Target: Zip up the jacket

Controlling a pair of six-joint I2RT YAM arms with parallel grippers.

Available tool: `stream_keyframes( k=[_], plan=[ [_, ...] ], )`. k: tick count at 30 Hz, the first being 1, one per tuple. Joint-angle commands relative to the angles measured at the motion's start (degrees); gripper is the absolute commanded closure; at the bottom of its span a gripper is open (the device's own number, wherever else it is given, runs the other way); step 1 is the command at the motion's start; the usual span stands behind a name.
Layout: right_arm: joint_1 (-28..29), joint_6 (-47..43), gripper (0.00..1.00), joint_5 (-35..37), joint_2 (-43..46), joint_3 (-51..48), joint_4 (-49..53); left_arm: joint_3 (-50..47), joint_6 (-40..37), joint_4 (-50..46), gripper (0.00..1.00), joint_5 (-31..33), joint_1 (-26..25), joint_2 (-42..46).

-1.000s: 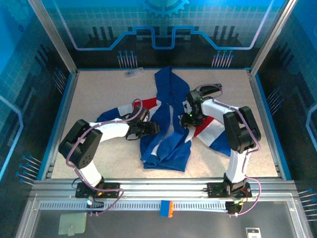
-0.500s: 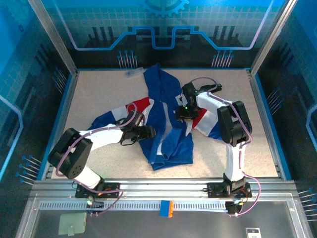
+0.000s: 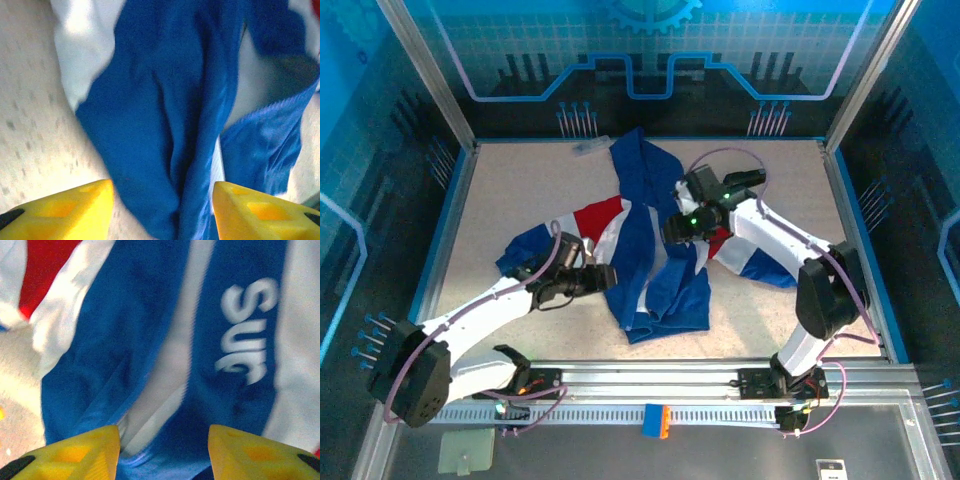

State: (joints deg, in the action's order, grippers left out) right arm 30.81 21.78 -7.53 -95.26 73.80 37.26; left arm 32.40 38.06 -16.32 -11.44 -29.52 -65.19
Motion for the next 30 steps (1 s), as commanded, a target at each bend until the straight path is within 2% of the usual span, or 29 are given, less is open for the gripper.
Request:
stream_keyframes(
  k=[1,5,9,16,24,30],
  plan=[
    [5.03,4.53,0.51,-2.91,1.76,-5.57,-3.4,-2.85,3.15,-1.0,0.45,-0.86,-4.42,3.28],
    [10.01,8.98,0.55,-5.3,2.98,-11.36,-8.96,-7.41,7.87,3.43,0.47,2.62,-8.76,3.98],
    [12.29,10.47,0.58,-5.2,2.2,-13.97,-10.45,-10.7,10.63,10.22,0.48,1.53,-10.09,2.96],
    [13.39,11.6,0.64,-4.98,0.02,-16.41,-12.74,-10.22,11.45,11.6,0.52,-0.94,-12.2,2.39],
    [13.63,12.58,0.7,-5.03,-1.31,-18.39,-14.83,-12.38,14.72,11.39,0.57,-0.91,-14.41,6.16],
    [13.7,12.94,0.72,-5.29,-2.26,-19.32,-16.06,-13.86,17.67,14.33,0.57,-0.64,-16.74,4.68]
  ],
)
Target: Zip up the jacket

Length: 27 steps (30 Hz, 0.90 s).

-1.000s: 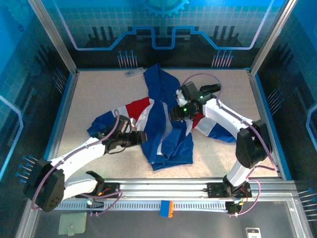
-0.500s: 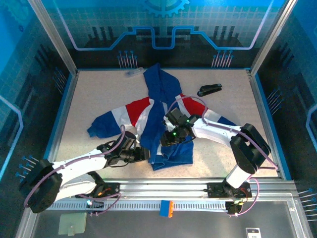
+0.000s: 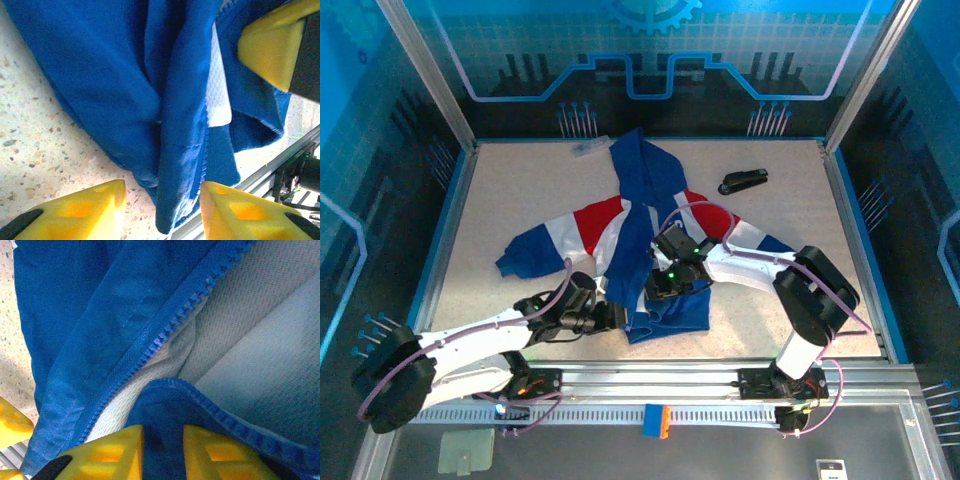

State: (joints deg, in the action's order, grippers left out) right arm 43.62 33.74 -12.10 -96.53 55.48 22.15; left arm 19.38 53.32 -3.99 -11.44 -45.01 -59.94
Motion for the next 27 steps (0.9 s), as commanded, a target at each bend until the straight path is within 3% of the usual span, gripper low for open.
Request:
stream_keyframes(
  k=[1,3,7,9,12,17,21,27],
  plan=[
    [0.93,0.99,0.72,-0.6,-1.11,-1.23,-1.12,-0.82,2.88,2.43,0.58,-0.69,-1.7,-0.91],
    [0.9,1.07,0.72,-0.32,-1.15,-1.58,-1.37,-0.45,3.36,2.64,0.63,-0.68,-2.53,-0.89],
    [0.9,1.5,0.72,0.31,-0.98,-2.44,-2.1,0.4,4.11,-1.0,0.92,0.72,-2.71,2.7],
    [0.85,1.59,0.72,0.41,-0.49,-2.82,-2.51,1.48,3.77,-4.34,1.0,1.95,-2.71,5.68],
    [0.63,1.6,0.72,0.9,1.35,-4.15,-4.1,3.11,3.61,-7.5,1.0,3.79,-2.71,9.7],
    [-1.07,2.16,0.69,1.53,7.11,-4.77,-5.04,3.32,5.36,-4.58,1.0,3.93,-2.64,11.7],
    [-2.95,3.67,0.54,3.04,16.08,-7.07,-3.94,4.23,6.91,1.13,1.0,3.28,-2.64,8.77],
    [-8.16,7.21,0.54,1.94,28.09,-9.08,0.77,8.07,8.3,9.47,1.0,0.96,-2.7,0.79]
  ],
)
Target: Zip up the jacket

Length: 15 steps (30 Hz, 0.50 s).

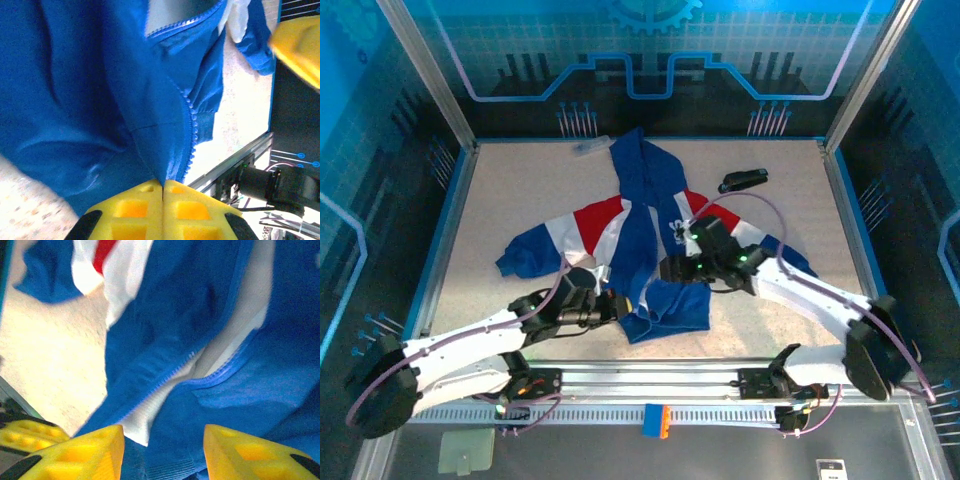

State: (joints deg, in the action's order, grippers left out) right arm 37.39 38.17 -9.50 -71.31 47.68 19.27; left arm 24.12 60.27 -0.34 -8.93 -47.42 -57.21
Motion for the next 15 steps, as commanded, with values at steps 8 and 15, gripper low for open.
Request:
stream_keyframes(
  k=[8,15],
  plan=[
    [-0.08,13.49,0.59,-9.98,4.33,-6.34,-4.22,6.9,0.88,7.69,1.0,-2.48,-0.24,-6.11],
    [1.46,16.07,0.62,-12.83,0.11,-6.18,-8.72,5.17,4.06,14.21,1.0,-3.69,-0.22,-8.42]
  ],
)
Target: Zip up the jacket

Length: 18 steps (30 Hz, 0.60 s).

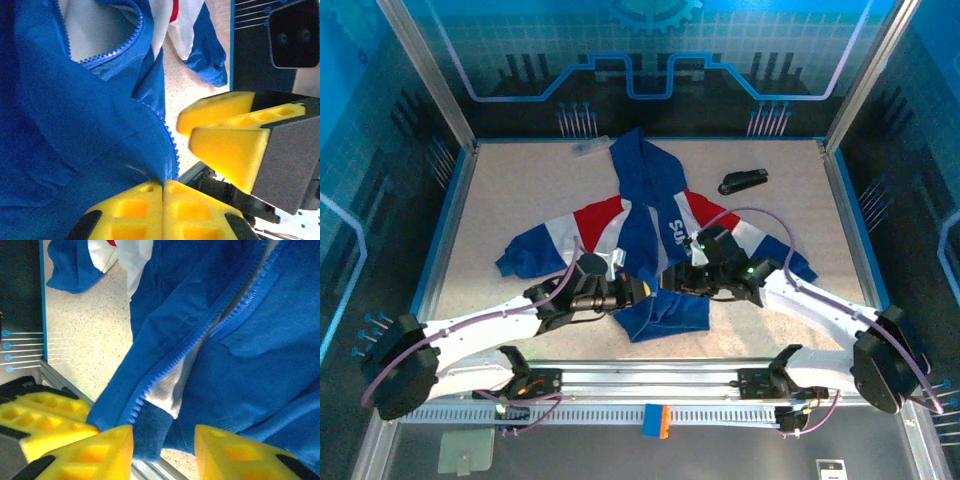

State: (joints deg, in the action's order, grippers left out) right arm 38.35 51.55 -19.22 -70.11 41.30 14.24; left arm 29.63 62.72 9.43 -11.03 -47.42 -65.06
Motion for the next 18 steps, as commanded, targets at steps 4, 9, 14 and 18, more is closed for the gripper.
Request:
stream_keyframes(
  k=[4,9,14,18],
  plan=[
    [0.55,4.15,0.62,-4.85,-2.7,0.09,-5.82,-0.44,1.65,4.17,1.0,-1.49,-0.27,-0.64],
    [0.76,5.17,0.62,-6.7,-4.45,0.01,-8.21,-0.45,1.47,3.56,1.0,-1.19,-0.22,-0.22],
    [0.77,5.93,0.75,-7.9,-5.15,0.09,-10.31,-0.45,1.24,2.68,1.0,-1.42,-0.23,-0.09],
    [0.76,4.02,0.86,-8.53,-5.13,1.24,-9.99,0.7,-0.96,-1.63,0.96,-1.03,-0.29,1.0]
  ],
)
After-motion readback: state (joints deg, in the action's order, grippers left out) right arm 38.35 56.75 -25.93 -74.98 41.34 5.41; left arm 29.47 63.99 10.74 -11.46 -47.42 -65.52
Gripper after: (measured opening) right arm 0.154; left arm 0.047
